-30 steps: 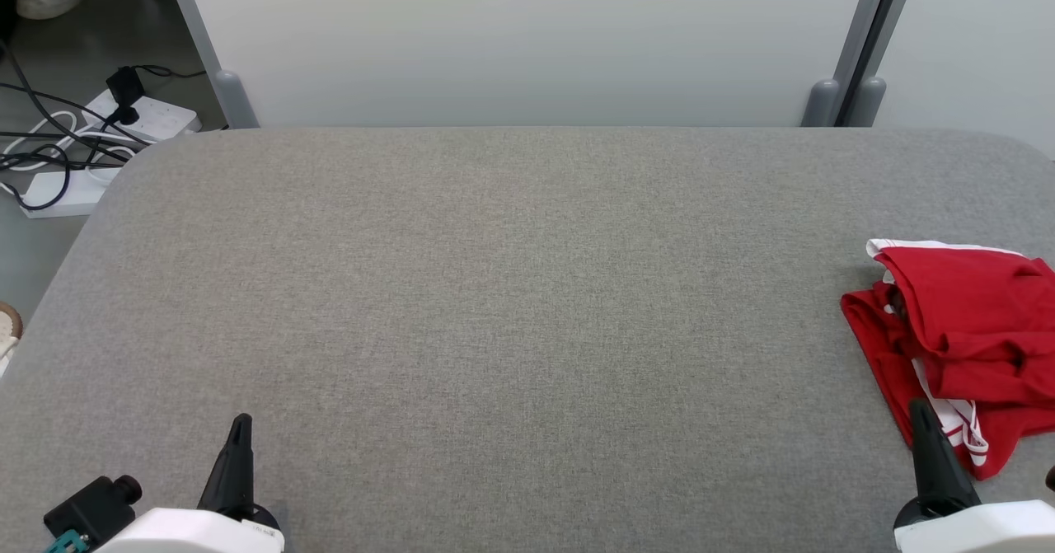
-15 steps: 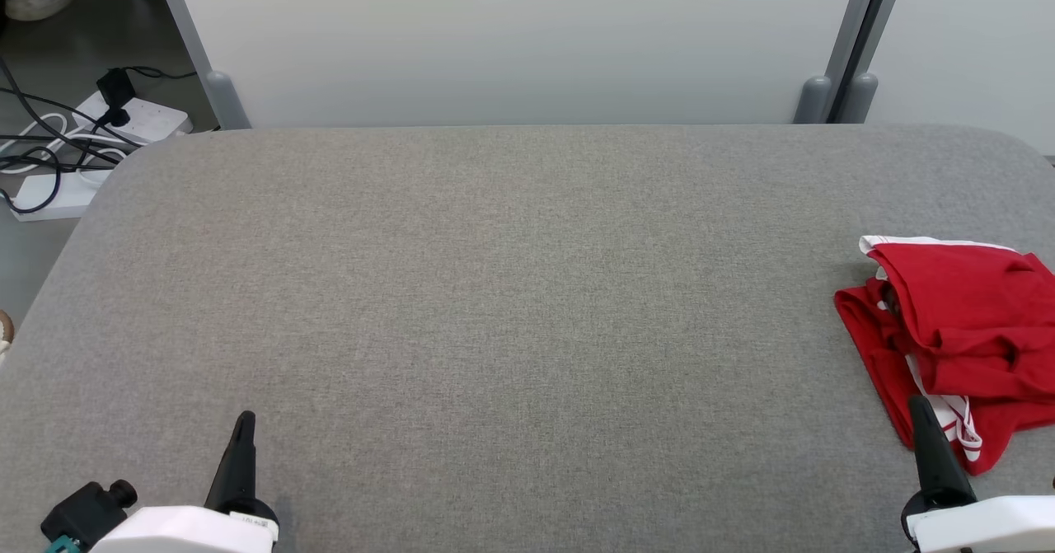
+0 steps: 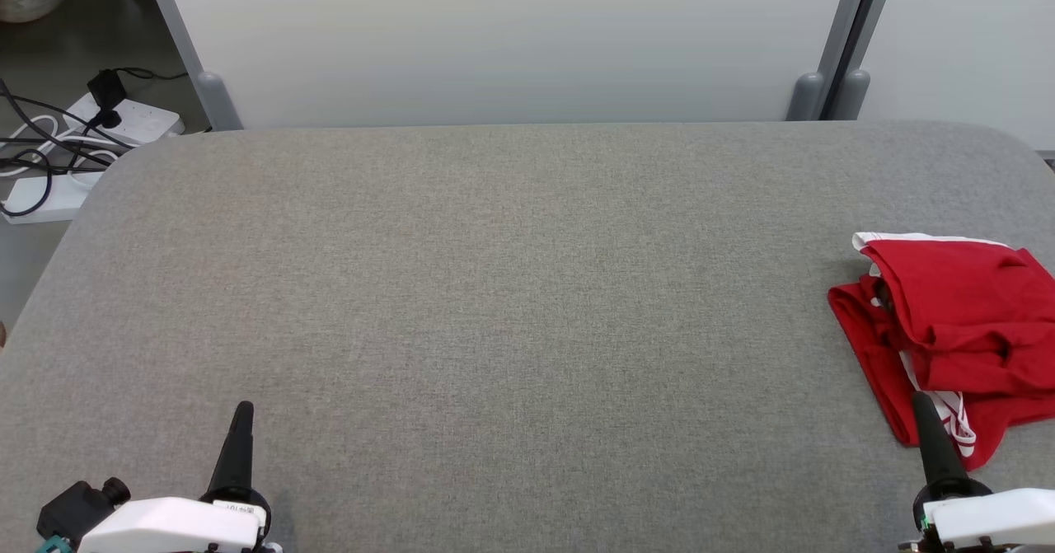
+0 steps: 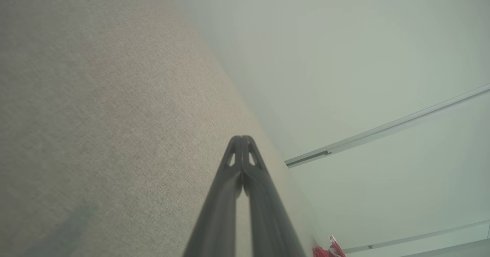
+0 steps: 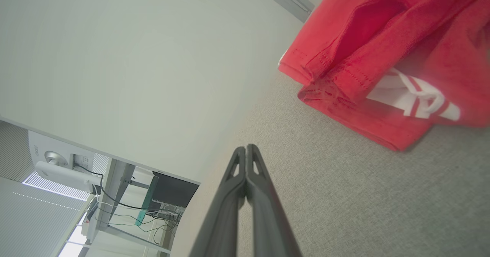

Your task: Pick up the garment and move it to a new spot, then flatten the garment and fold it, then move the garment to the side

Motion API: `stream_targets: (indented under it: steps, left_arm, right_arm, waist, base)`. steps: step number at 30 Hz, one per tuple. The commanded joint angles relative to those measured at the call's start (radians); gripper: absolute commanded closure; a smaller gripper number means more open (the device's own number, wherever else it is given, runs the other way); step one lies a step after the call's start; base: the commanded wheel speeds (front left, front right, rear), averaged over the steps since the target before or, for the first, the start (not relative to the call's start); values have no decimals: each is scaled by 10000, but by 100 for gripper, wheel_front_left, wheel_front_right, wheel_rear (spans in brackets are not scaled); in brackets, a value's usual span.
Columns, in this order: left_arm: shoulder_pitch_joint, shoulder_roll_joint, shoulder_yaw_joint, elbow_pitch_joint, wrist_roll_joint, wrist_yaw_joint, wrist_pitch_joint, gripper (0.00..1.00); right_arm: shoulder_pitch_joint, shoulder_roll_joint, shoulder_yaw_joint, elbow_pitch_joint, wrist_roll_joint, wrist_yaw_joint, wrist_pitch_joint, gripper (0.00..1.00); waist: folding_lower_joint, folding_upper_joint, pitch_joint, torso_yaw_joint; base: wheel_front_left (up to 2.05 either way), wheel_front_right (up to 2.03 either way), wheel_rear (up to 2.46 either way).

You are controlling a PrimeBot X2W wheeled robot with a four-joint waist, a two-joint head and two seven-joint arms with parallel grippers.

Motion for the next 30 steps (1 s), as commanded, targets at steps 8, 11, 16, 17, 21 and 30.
stream_targets:
  steps: [8,11,16,17,21,30]
  left_arm:
    - [-685,-60,425,-299,-971,-206,262,100]
    - [-702,-88,459,-302,-1167,-224,320,100]
    - [-746,-158,542,-311,-1659,-270,463,100]
    - [-755,-172,559,-313,-1757,-279,492,100]
    - [-790,-228,626,-319,-2150,-316,607,100]
    - [-869,-353,777,-335,-3031,-398,866,100]
  right_arm:
    - [-706,-173,119,-18,1207,5,251,100]
    - [-741,-176,114,20,1444,4,292,100]
    - [-831,-182,101,115,2036,4,396,100]
    - [-848,-183,98,134,2154,4,417,100]
    - [-920,-187,88,209,2628,4,500,100]
    - [-1080,-197,64,379,3689,4,686,100]
  waist:
    - [-1,-1,15,-62]
    - [-1,-1,18,-76]
    - [-1,-1,27,-113]
    - [-1,-1,29,-120]
    - [-1,-1,36,-149]
    - [-1,-1,52,-214]
  base:
    - [0,0,0]
    - [0,0,0]
    - [0,0,0]
    - [0,0,0]
    - [0,0,0]
    - [0,0,0]
